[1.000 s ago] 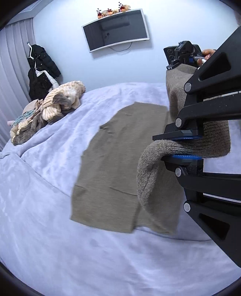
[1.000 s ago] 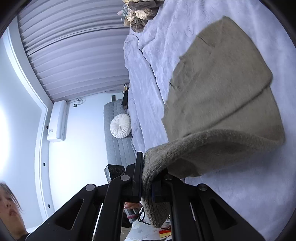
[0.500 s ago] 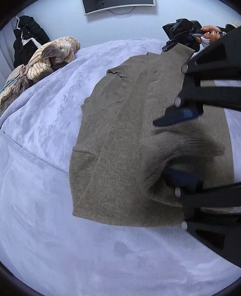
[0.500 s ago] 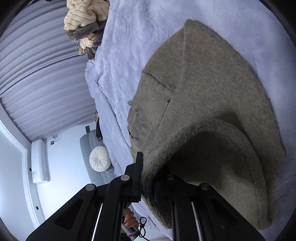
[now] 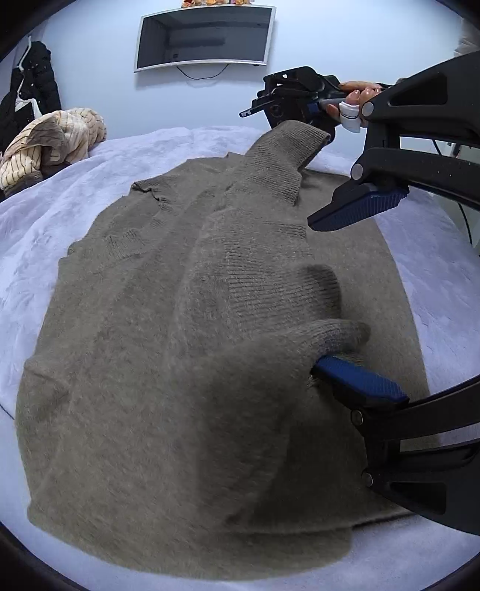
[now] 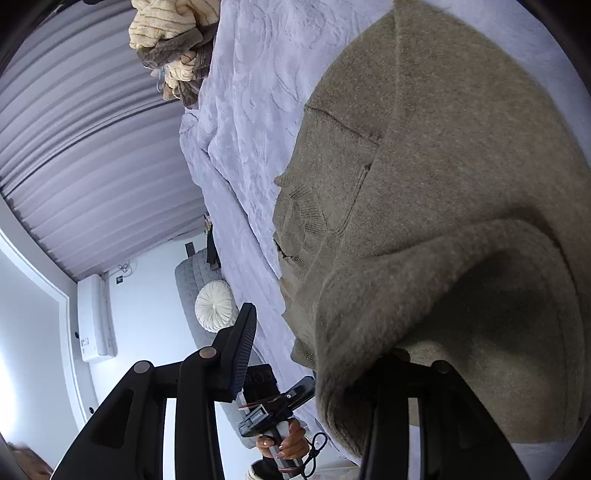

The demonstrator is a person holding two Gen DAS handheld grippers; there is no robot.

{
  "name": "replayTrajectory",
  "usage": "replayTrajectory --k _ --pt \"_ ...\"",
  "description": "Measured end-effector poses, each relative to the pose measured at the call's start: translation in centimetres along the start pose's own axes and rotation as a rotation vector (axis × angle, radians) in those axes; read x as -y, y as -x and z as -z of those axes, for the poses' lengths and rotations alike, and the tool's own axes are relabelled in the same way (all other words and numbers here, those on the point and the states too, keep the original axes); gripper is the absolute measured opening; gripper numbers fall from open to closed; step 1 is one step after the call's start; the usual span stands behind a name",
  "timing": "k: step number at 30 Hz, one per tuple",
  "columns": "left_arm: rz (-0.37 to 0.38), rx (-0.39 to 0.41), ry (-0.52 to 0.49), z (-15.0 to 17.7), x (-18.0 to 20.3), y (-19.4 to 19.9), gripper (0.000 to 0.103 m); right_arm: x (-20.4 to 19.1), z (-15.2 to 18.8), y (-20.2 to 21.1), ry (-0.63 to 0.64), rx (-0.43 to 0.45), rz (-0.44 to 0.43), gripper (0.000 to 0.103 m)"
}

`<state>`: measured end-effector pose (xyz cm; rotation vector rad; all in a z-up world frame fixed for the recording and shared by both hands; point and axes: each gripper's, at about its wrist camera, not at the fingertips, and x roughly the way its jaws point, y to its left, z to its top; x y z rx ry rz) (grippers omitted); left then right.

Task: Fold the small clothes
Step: 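Lift the hem with both tools and fold it up onto the collar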

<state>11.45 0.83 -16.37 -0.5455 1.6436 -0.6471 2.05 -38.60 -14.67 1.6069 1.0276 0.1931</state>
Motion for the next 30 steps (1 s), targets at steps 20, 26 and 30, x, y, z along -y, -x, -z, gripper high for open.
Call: replayTrajectory --k 20,26,30 --pt "-0.238 0.306 -0.025 -3.4 -1.5 8.1 0.07 -3.0 -5.6 1.3 0.011 0.196 0.005 0.077" --pt "-0.288 0.227 -0.026 2.6 -4.0 7.8 0.07 -1.1 0.4 2.5 0.096 0.128 0.137 0.077" --pt "-0.28 0.177 -0.024 5.4 -4.9 7.2 0.07 1.7 6.0 3.2 0.107 0.061 0.236 0.077"
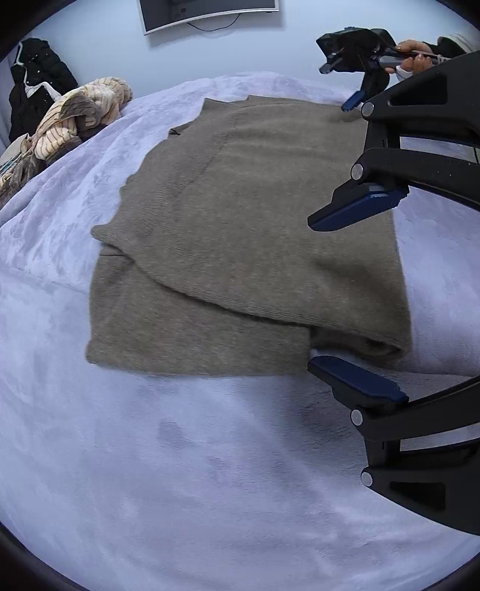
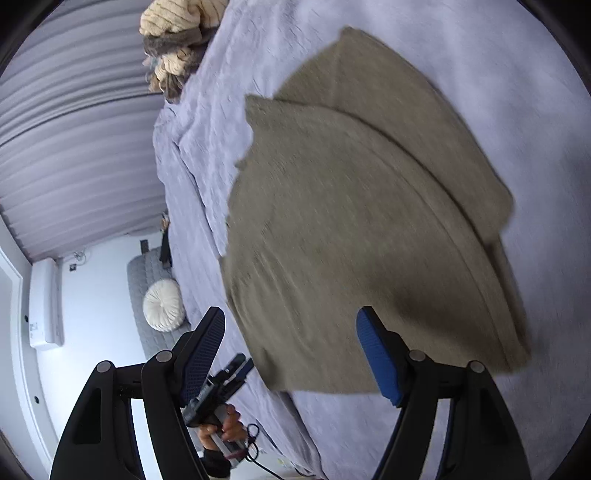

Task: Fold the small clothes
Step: 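Lift the hem with both tools and fold it up onto the collar, then open both tools and press the folded sweater flat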

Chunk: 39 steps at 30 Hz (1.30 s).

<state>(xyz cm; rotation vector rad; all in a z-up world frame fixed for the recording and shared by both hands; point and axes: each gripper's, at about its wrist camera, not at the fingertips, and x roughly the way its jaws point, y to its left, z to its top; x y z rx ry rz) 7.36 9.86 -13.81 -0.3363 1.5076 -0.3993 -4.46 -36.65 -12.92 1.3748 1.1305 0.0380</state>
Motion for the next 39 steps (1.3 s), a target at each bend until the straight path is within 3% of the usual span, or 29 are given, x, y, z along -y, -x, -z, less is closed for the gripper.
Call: replayTrajectory --k 3,7,9,10,11,12,13,14,19,24,27,30,32,35,39 --pt "0.03 -0.051 -0.011 1.5 0.2 -0.8 0.07 2.6 3.6 0.5 -0.062 -0.006 0.044 0.077" --pt "0.009 -0.062 -0.05 2.4 0.7 -1.9 0.07 5.4 5.1 1.7 -0.155 0.087 0.066 0.077" --pt "0.026 -0.063 -0.028 1.9 0.8 -2.3 0.052 6.3 4.7 1.9 -0.181 0.14 0.05 0.077" --pt "0.038 -0.074 -0.02 1.7 0.7 -2.6 0.021 6.5 4.2 1.9 -0.189 0.171 0.051 0.076" --pt "0.042 -0.085 -0.015 1.5 0.7 -2.8 0.006 6.5 3.8 1.7 -0.194 0.19 0.049 0.071" --pt "0.043 -0.077 -0.015 1.4 0.7 -2.6 0.006 6.4 3.3 1.5 -0.19 0.205 0.054 0.046" --pt "0.05 -0.068 -0.024 1.4 0.8 -2.3 0.006 6.0 2.8 1.2 -0.17 0.208 0.08 0.01" --pt "0.059 -0.059 -0.035 1.5 1.1 -1.8 0.006 5.3 2.3 0.9 -0.14 0.195 0.142 0.009" --pt "0.059 -0.027 -0.073 3.3 1.1 0.1 0.006 0.9 2.5 1.9 0.093 0.167 0.3 0.008" --pt "-0.01 -0.06 -0.039 4.2 -0.6 -2.7 0.007 3.2 2.3 0.9 0.118 0.109 0.43 0.008" --pt "-0.012 -0.059 -0.016 4.1 -0.9 -1.9 0.007 4.8 1.9 0.4 0.063 0.085 0.426 0.01" --pt "-0.055 -0.049 -0.061 4.2 -0.7 0.4 0.007 4.7 2.3 1.9 0.039 0.087 0.439 0.029" --pt "-0.066 -0.027 -0.071 3.9 -0.4 2.1 0.007 4.0 3.0 3.1 0.067 0.091 0.466 0.031" --pt "-0.078 0.05 -0.099 2.1 0.4 4.1 0.007 1.9 3.9 4.5 0.141 0.117 0.433 0.032" --pt "-0.052 0.122 -0.147 -1.9 3.0 4.0 0.007 -1.5 2.0 4.5 0.228 0.162 0.424 0.04"
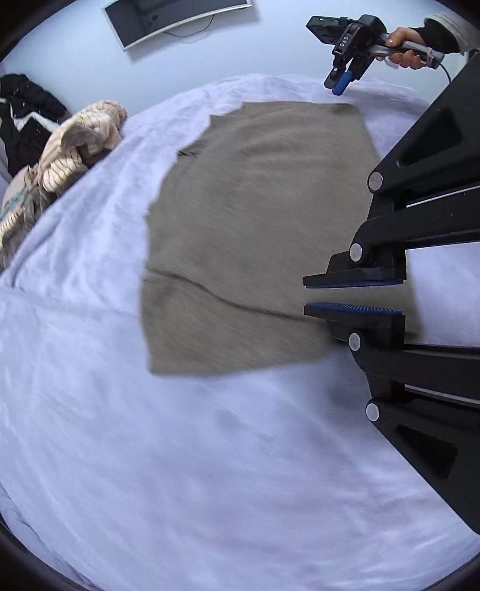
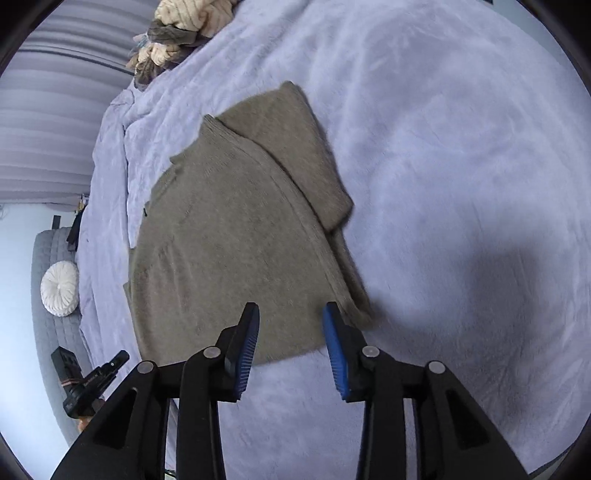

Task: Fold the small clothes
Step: 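Open both tools and press the folded sweater flat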

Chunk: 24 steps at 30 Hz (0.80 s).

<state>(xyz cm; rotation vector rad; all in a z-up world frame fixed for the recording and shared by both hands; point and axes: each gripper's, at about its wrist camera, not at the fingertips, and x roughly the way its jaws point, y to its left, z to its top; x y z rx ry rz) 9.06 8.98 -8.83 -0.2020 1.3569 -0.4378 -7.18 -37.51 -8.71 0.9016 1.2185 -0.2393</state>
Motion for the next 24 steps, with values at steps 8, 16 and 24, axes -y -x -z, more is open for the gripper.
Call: replayTrajectory --k 8,16,24 --pt "-0.07 0.019 -0.177 -5.6 7.7 -6.8 0.007 -6.4 -6.7 -4.6 0.141 0.01 0.036 0.04" --pt "-0.146 0.025 -0.027 -7.4 1.7 -9.5 0.007 -6.5 -8.8 -9.0 0.203 -0.035 0.152 0.037" --pt "-0.21 0.02 -0.029 -6.6 0.8 -7.4 0.023 -4.7 -9.8 -6.7 0.147 0.024 0.233 0.032"
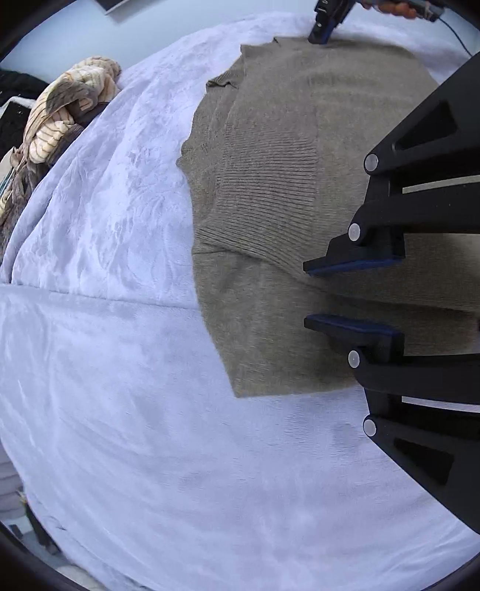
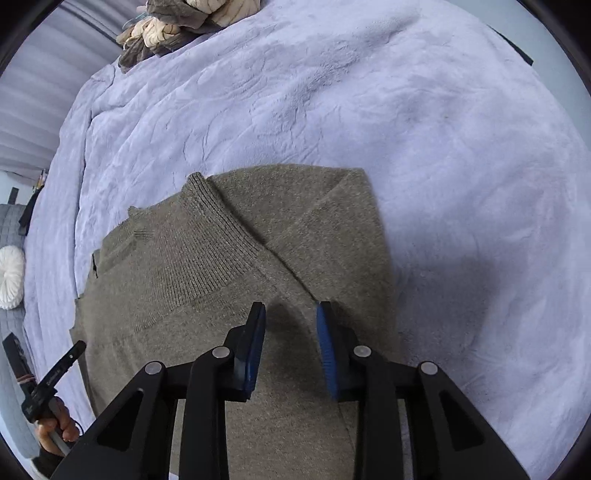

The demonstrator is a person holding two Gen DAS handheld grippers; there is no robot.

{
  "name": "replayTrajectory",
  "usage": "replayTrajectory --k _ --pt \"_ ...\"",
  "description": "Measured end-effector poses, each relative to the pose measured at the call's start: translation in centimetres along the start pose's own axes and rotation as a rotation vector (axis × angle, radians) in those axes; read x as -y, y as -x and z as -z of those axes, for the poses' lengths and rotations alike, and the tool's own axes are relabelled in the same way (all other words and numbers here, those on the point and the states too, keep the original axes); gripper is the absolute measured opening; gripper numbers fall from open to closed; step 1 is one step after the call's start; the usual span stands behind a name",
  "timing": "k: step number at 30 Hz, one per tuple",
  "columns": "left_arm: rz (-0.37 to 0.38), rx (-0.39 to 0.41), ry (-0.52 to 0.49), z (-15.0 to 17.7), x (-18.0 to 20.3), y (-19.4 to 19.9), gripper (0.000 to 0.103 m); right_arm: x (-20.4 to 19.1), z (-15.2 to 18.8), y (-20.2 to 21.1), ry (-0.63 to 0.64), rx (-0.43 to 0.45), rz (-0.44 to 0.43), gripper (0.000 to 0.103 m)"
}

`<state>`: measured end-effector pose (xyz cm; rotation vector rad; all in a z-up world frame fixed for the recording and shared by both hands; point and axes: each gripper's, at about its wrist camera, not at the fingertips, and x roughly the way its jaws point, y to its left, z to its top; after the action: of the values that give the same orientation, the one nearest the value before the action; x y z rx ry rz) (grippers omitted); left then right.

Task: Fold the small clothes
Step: 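Open both tools and press the folded sweater flat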

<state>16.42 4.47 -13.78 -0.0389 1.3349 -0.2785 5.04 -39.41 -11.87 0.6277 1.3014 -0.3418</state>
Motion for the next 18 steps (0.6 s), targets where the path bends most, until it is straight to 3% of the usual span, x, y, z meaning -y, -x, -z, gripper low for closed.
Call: replayTrajectory --k 6,8,10,12,14,18 --pt "-0.038 -0.034 0.018 2.5 -1.1 1.8 0.023 -0.5 2.8 2.1 -0.024 -0.004 -0.078 0.033" --pt "-0.043 -0.045 0.032 3.6 -1.5 2.6 0.023 -0.9 4.2 2.6 -0.032 -0.015 -0.104 0.04" --pt "-0.046 -0.057 0.05 4.7 -1.7 3.3 0.026 -1.6 5.6 3.0 -0.025 -0.027 -0.12 0.055" --pt "-0.049 -0.06 0.064 5.8 -1.8 4.0 0.077 -2.5 7.3 3.1 -0.006 -0.045 -0.126 0.056" --pt "-0.071 -0.022 0.057 7.0 -1.6 5.2 0.081 -3.5 9.0 3.2 0.014 -0.074 -0.136 0.056" --pt "-0.058 -0.069 0.057 8.7 -1.7 5.7 0.083 -4.7 12.2 3.0 0.025 -0.126 -0.156 0.065"
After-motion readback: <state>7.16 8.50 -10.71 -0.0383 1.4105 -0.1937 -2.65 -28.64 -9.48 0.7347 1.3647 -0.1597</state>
